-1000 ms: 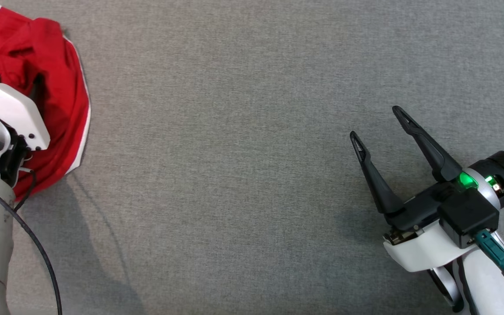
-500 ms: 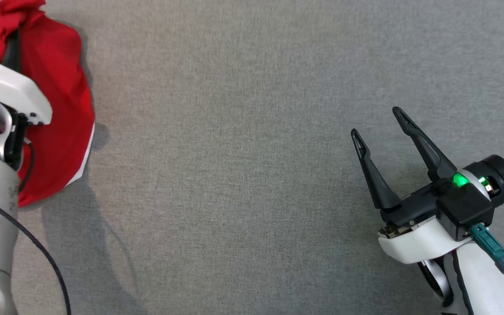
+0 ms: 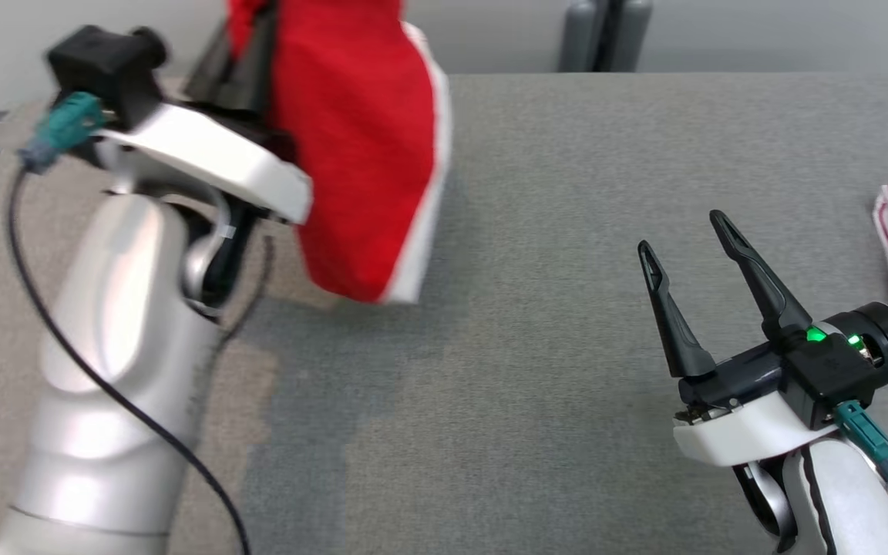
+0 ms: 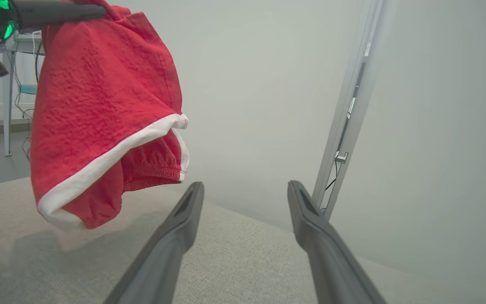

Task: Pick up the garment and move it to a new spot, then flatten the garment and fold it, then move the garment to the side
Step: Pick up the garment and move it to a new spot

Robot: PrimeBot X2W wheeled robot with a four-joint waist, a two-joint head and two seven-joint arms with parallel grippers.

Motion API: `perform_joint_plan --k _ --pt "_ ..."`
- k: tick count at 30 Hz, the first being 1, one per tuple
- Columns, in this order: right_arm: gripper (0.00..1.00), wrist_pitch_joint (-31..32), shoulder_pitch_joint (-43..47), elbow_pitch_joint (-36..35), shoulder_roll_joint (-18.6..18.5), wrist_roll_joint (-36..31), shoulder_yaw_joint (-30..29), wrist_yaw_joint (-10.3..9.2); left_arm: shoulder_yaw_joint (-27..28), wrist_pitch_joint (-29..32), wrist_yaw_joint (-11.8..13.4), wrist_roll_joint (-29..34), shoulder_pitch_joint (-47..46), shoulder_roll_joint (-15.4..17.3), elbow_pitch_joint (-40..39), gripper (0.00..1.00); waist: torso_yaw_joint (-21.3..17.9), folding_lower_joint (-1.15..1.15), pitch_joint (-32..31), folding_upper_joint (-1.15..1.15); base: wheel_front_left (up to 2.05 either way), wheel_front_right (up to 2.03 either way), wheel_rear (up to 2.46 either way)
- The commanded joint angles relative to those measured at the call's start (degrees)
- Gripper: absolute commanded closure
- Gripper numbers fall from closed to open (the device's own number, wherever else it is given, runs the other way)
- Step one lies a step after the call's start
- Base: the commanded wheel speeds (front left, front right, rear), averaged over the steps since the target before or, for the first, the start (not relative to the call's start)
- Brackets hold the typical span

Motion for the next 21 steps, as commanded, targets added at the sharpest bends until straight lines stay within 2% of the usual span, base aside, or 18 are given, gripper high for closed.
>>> perform_joint_plan --k 1,5,9,14,18,21 --pt "0.00 -0.52 0.47 0.01 0.17 -0.05 -0.70 -0.05 -1.77 1.31 -0.17 -0.64 1.74 -1.49 -3.54 1.00 -2.23 0.00 -1.52 0.00 0.00 0.00 0.00" --pt "0.00 -0.60 -0.63 -0.48 1.00 -0.17 -2.29 -0.05 -6.69 4.27 0.40 -3.18 4.67 -4.10 -11.24 1.00 -5.11 0.00 -0.96 0.00 0.00 0.00 0.00" --pt "0.00 -0.84 -1.39 -0.30 1.43 0.03 -3.39 -0.05 -11.62 4.92 1.50 -5.25 5.82 -4.78 -14.83 1.00 -7.73 0.00 -0.25 0.00 0.00 0.00 0.00" --pt "0.00 -1.03 -1.86 0.43 2.23 0.55 -4.78 -0.05 -18.26 0.24 5.28 -12.87 5.36 -4.90 -19.34 1.00 -11.49 0.00 0.25 0.00 0.00 0.00 0.00" --pt "0.00 -1.09 -1.63 0.17 2.67 0.69 -5.45 -0.05 -18.02 -3.32 7.94 -15.29 6.36 -4.51 -15.56 1.00 -12.30 0.00 0.35 0.00 0.00 0.00 0.00" --pt "0.00 -1.07 -0.48 -0.13 2.80 0.25 -6.00 -0.05 -16.90 -4.57 8.15 -14.62 8.40 -1.27 -7.06 1.00 -11.57 0.00 0.02 0.00 0.00 0.00 0.00"
